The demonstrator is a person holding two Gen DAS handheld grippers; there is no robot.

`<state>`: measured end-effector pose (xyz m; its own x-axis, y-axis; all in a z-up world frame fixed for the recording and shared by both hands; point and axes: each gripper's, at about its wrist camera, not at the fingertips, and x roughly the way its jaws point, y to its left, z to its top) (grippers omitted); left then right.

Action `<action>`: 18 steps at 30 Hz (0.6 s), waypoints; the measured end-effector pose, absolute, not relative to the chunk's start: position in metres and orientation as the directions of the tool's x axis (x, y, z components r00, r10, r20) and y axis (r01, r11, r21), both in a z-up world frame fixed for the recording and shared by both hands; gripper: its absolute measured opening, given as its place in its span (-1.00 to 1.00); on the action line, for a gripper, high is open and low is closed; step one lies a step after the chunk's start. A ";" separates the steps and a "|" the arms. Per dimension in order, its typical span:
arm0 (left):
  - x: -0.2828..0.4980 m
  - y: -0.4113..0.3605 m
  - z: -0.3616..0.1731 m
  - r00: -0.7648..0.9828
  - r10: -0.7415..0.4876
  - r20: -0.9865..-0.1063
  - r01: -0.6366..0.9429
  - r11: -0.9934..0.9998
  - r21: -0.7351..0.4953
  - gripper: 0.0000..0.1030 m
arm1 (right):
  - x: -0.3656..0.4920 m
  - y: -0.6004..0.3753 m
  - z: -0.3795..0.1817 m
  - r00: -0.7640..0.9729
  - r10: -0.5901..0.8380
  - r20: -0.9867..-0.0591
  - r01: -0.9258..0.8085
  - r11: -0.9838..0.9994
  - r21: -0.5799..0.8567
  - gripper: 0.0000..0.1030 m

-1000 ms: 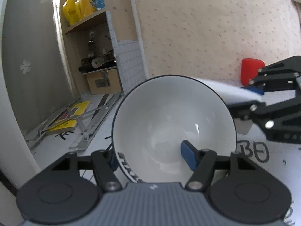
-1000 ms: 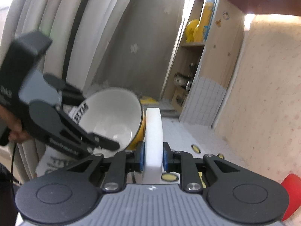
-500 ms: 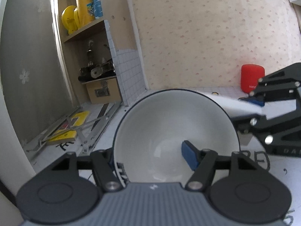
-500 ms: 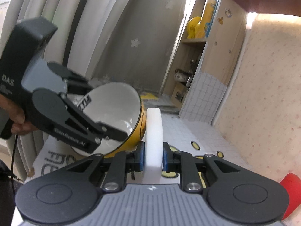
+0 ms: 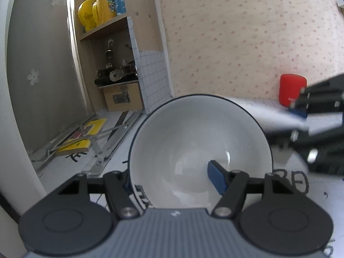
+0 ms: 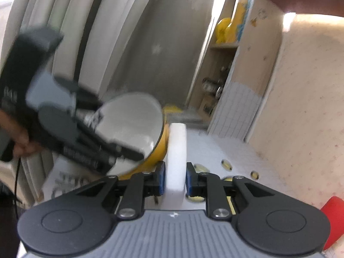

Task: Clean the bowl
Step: 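Slide the sponge back and forth on the rim with the right tool while the left tool holds the bowl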

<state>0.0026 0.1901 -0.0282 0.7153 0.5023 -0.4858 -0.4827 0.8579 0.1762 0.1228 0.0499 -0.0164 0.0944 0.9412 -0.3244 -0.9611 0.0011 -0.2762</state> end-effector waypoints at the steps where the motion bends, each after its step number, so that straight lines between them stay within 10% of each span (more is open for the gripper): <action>1: 0.003 0.190 -0.028 0.715 0.502 -0.487 -0.484 0.858 0.175 0.26 | 0.123 0.049 -0.015 0.091 0.943 -0.320 -0.962 0.001 -0.272 -0.63; 18: 0.008 0.189 -0.030 0.728 0.467 -0.503 -0.436 0.880 0.186 0.34 | 0.126 0.054 -0.023 0.101 0.922 -0.375 -0.958 -0.011 -0.286 -0.63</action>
